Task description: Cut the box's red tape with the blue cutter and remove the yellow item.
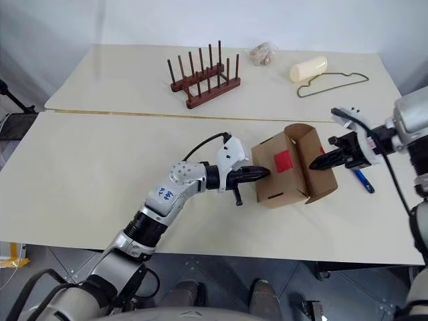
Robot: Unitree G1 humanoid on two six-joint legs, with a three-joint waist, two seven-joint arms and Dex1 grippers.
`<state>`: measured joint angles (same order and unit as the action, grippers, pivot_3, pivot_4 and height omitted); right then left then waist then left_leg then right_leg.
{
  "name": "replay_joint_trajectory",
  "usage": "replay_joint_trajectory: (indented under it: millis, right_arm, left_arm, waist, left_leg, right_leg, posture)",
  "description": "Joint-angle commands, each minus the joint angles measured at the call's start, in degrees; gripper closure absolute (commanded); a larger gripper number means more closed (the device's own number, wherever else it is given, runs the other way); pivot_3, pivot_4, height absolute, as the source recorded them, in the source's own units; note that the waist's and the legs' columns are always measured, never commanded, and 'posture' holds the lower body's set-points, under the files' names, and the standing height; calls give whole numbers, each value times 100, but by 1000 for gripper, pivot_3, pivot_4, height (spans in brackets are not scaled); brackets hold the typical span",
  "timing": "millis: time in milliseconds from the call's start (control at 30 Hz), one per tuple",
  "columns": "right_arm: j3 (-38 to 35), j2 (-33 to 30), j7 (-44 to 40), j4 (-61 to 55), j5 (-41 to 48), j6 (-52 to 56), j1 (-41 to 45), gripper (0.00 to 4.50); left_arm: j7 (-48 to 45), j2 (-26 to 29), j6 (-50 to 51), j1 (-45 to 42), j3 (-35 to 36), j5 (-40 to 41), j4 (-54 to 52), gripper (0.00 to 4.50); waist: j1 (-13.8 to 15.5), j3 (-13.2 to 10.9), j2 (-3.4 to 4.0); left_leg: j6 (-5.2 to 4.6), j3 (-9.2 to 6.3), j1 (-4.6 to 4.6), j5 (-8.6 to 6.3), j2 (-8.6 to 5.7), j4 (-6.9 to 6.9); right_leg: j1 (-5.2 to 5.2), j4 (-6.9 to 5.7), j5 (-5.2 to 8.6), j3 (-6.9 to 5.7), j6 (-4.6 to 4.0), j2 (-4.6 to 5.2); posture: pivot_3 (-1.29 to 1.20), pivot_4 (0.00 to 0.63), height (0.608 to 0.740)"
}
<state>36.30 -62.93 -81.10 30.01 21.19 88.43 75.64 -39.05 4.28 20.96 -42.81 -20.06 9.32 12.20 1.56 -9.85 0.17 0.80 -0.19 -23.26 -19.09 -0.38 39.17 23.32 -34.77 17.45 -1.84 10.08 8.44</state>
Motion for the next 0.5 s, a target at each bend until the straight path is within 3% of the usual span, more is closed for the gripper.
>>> replay_joint_trajectory:
  millis: [33, 300, 500]
  right_arm:
    - [338, -210, -282, -363, 135, 156, 498, 4489]
    - [1295, -282, -209, -622, 58, 361, 1258, 4489]
    - [1388, -28, 300, -469, 108, 407, 1526, 4489]
  left_arm:
    - [157, -185, -147, -26, 5, -163, 221, 4500]
    - [494, -391, -254, 128, 232, -236, 184, 4500]
    - [747, -302, 38, 194, 410, -314, -34, 4500]
  waist:
    - [-3, 0, 0]
    - [0, -2, -1]
    - [-8, -2, -1]
  left_leg:
    - [0, 3, 0, 0, 0, 0]
    - [0, 8, -7, 0, 1, -3]
    - [0, 9, -9, 0, 1, -3]
  right_leg:
    - [2, 0, 0, 0, 0, 1]
    - [21, -10, 0, -4, 0, 4]
    - [23, -14, 0, -7, 0, 6]
  posture:
    - [0, 150, 740]
    - [0, 150, 740]
    - [0, 150, 740]
